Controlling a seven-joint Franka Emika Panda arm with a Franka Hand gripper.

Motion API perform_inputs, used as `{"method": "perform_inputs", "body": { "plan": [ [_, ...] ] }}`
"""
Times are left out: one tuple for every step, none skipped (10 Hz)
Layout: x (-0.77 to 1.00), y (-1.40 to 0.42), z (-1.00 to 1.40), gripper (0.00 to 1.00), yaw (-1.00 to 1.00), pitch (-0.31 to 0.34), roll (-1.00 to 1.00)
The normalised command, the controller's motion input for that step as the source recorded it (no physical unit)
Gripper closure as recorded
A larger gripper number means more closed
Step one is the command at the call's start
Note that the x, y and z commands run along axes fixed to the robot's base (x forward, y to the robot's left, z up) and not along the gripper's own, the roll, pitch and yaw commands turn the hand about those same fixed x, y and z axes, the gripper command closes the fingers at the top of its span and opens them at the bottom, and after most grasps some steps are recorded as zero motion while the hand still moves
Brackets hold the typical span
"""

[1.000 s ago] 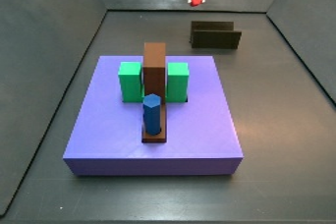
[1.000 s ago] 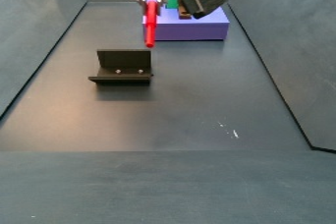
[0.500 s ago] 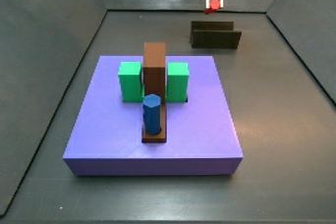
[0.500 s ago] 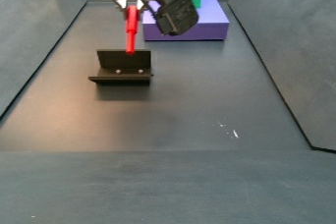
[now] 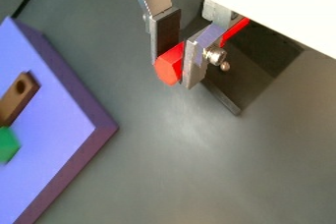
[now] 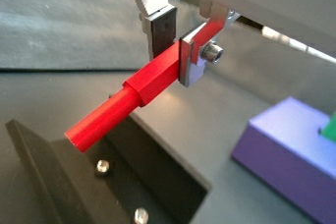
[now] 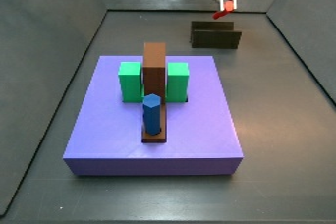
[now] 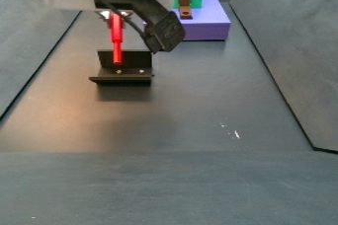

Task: Pick up the red object. Move up. Place the red object on the fixture. Regrasp the red object. Move to above the board. Insert the red object.
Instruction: Place the red object on the fixture.

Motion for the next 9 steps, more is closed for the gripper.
{"method": "perform_inputs", "body": {
  "plan": [
    [0.21,0.00,0.00,1.00,0.11,-0.011,-0.77],
    [0.14,0.02,-0.18,1.00,0.07,-0.094,-0.53],
    [0.00,0.04,-0.03,1.00,0.05,0.000,-0.01],
    [0.00,0.00,-0.03,1.00,0.00,0.000,0.14],
    [0.00,0.00,-0.33,1.00,0.00,-0.026,0.23],
    [0.00,0.00,-0.46,1.00,-0.21,-0.114,0.10],
    [0.00,0.00,-0.42,1.00,-0.32,-0.197,0.00],
    [0.00,0.00,-0.21,1.00,-0.27,-0.111,-0.07],
    [-0.01,0.00,-0.06,1.00,-0.19,0.000,0.00]
  ]
}}
